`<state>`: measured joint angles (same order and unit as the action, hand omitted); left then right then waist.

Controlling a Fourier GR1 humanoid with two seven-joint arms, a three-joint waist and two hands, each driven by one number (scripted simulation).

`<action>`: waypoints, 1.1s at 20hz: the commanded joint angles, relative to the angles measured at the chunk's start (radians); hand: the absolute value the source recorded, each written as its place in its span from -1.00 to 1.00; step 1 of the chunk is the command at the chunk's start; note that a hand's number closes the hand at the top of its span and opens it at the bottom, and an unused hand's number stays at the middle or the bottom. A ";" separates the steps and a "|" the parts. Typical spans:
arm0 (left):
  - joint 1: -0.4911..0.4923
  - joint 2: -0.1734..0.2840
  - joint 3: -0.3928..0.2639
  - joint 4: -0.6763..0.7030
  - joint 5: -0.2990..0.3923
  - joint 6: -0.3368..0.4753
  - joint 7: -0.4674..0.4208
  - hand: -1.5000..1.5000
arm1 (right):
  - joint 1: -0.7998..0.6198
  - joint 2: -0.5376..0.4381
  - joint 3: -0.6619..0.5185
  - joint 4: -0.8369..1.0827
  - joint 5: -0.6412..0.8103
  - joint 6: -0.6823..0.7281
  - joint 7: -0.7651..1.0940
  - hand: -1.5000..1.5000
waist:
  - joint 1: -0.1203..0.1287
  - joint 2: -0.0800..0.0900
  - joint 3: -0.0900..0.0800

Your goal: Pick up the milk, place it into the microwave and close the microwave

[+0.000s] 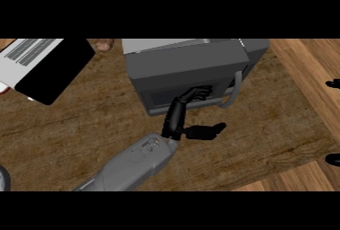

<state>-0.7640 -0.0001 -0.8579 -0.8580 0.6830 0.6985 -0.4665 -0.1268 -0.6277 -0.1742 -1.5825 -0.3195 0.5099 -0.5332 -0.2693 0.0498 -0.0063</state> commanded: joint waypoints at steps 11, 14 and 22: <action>-0.111 0.000 0.068 0.025 0.178 0.097 -0.053 -1.00 | -0.116 -0.091 -0.053 -0.003 0.152 -0.082 -0.043 1.00 | -0.010 0.032 0.003; -0.110 0.000 0.069 0.044 0.203 0.092 -0.068 -1.00 | -0.134 -0.097 -0.052 -0.004 0.162 -0.092 -0.034 1.00 | -0.009 0.037 0.001; -0.118 0.000 0.043 0.055 0.246 0.096 -0.125 -1.00 | -0.177 -0.099 -0.050 0.022 0.174 -0.100 -0.042 1.00 | -0.014 0.047 0.003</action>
<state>-0.8192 -0.0003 -0.8659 -0.8622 0.8986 0.7748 -0.5823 -0.2857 -0.7273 -0.2254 -1.5696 -0.1504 0.4156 -0.5755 -0.2756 0.0883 -0.0029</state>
